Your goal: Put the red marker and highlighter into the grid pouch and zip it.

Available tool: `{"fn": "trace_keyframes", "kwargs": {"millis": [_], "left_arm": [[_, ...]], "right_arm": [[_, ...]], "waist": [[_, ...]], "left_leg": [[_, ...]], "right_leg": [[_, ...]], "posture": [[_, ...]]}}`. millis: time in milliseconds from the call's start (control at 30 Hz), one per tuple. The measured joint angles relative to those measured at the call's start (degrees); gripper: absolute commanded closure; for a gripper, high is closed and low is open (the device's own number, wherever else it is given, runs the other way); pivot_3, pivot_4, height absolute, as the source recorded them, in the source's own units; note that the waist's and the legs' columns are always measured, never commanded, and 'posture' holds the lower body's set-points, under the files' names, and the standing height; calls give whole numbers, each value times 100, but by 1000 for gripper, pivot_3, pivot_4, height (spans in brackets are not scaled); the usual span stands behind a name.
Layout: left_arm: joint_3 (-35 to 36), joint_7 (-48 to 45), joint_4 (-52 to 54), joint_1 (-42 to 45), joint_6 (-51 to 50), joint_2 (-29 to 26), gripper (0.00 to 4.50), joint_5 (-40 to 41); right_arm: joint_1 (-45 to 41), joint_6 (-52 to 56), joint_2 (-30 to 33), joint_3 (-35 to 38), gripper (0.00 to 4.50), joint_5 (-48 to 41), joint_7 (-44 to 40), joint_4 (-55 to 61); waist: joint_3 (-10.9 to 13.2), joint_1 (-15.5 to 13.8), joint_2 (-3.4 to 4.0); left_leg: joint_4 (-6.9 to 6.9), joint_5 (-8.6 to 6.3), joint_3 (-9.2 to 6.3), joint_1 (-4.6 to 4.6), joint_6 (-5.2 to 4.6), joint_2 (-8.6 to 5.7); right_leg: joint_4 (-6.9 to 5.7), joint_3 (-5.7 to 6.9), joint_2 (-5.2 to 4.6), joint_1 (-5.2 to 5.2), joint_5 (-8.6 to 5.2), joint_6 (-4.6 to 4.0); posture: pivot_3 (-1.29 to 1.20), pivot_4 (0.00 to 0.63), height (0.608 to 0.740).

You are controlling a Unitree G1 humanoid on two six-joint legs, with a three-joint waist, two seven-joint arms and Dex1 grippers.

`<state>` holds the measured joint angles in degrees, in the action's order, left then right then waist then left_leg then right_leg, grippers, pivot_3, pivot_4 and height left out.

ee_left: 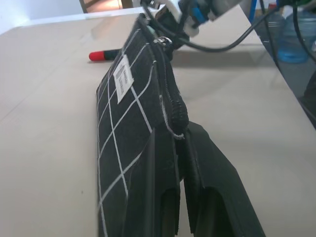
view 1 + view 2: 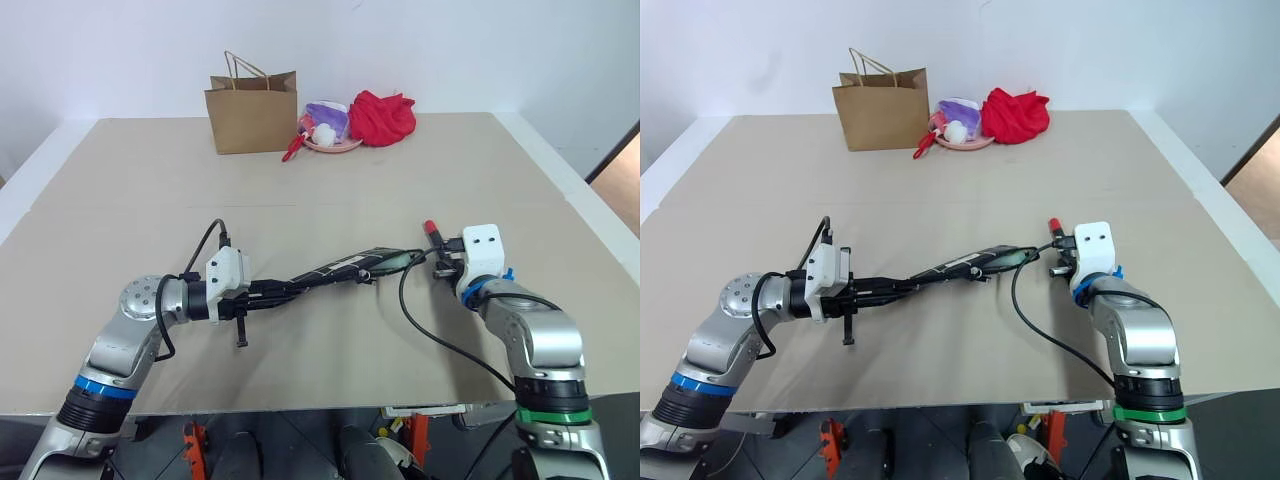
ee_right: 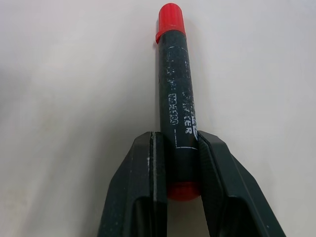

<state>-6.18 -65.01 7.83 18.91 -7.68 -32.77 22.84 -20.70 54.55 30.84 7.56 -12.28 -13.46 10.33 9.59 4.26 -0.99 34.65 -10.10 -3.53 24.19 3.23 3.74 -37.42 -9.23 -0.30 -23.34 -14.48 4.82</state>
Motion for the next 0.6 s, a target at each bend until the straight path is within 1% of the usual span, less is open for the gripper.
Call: {"fn": "trace_keyframes", "kwargs": {"millis": [133,167,200,267,333,433,533,600], "left_arm": [[-3,-101,-71,9,45,-23,4500,-18],[-11,-154,-93,23,65,-24,4500,-25],[-12,-180,-122,31,93,-28,4500,-29],[-23,-208,-199,76,126,-23,4500,-35],[-25,-280,-263,102,163,-24,4500,-38],[-31,-307,-279,124,173,-15,4500,-42],[-32,-316,-285,128,185,-10,4500,-43],[-33,-324,-287,129,188,-3,4500,-43]], "right_arm": [[240,-600,839,-158,3928,-43,-977,95],[341,-866,1209,-171,3928,-80,-1388,214],[406,-1028,1445,-149,3928,-116,-1662,312],[622,-1576,1984,67,3928,-228,-2350,565],[850,-2432,2339,441,3928,-332,-3032,764],[1026,-3345,2480,700,3928,-370,-3590,806],[1348,-4310,2684,704,3928,-318,-4247,802],[1426,-4708,2756,701,3928,-307,-4517,801]], "waist": [[2,11,3],[5,16,8],[6,17,10],[6,15,10],[7,17,8],[8,26,5],[8,19,5],[9,25,5]], "left_leg": [[-9,-1,0,1,-1,0],[-11,-1,0,1,-2,0],[-13,-2,0,0,-4,0],[-14,-4,0,0,-6,0],[-13,-5,1,-2,-7,0],[-10,-5,1,-2,-7,0],[-8,-5,1,-3,-6,0],[-5,-4,1,-3,-6,0]], "right_leg": [[1,0,0,-6,-1,8],[0,0,0,-7,-3,10],[1,0,0,-7,-4,11],[1,1,0,-6,-7,13],[2,2,0,-3,-10,15],[2,2,0,-2,-8,15],[2,2,-1,-1,-7,14],[2,2,-1,-1,-5,13]], "posture": [[0,150,740],[0,150,740],[0,150,740],[0,150,740],[0,150,740],[0,150,740],[0,150,740],[0,150,740]]}}
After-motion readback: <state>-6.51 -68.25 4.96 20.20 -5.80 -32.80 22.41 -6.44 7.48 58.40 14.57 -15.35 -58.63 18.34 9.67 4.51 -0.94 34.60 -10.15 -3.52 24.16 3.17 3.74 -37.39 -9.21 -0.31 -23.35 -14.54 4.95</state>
